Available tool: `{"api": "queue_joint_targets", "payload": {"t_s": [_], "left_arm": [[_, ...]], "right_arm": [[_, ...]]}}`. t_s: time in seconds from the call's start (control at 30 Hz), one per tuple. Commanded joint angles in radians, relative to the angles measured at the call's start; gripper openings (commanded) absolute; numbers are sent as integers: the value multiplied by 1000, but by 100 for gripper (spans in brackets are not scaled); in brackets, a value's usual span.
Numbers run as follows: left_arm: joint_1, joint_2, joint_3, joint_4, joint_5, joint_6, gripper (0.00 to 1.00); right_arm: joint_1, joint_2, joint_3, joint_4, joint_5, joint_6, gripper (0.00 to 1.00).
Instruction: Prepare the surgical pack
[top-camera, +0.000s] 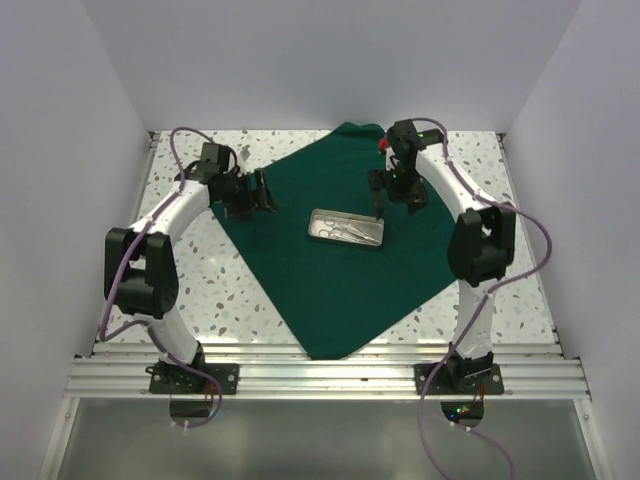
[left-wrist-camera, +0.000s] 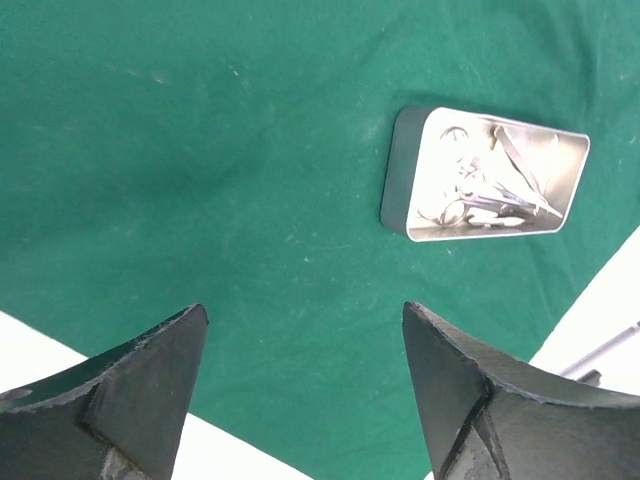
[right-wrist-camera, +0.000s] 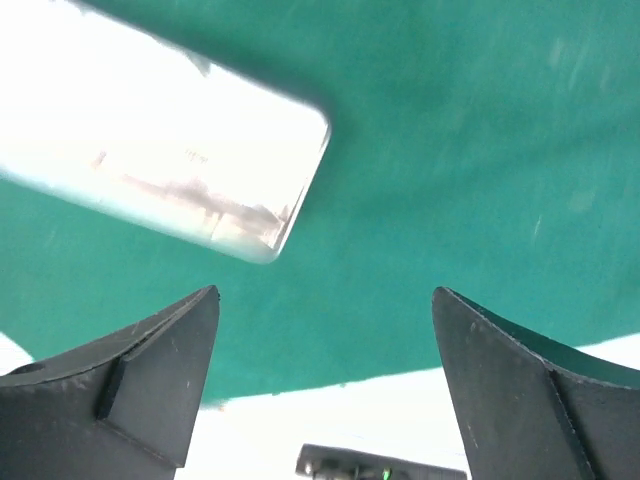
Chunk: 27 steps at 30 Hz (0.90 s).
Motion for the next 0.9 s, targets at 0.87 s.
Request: {"api": "queue_joint_targets", "payload": {"t_s": [0.87], "left_arm": [[90, -364, -127, -48, -258, -60, 85]], "right_arm": [[961, -433, -818, 382, 17, 76, 75]]}}
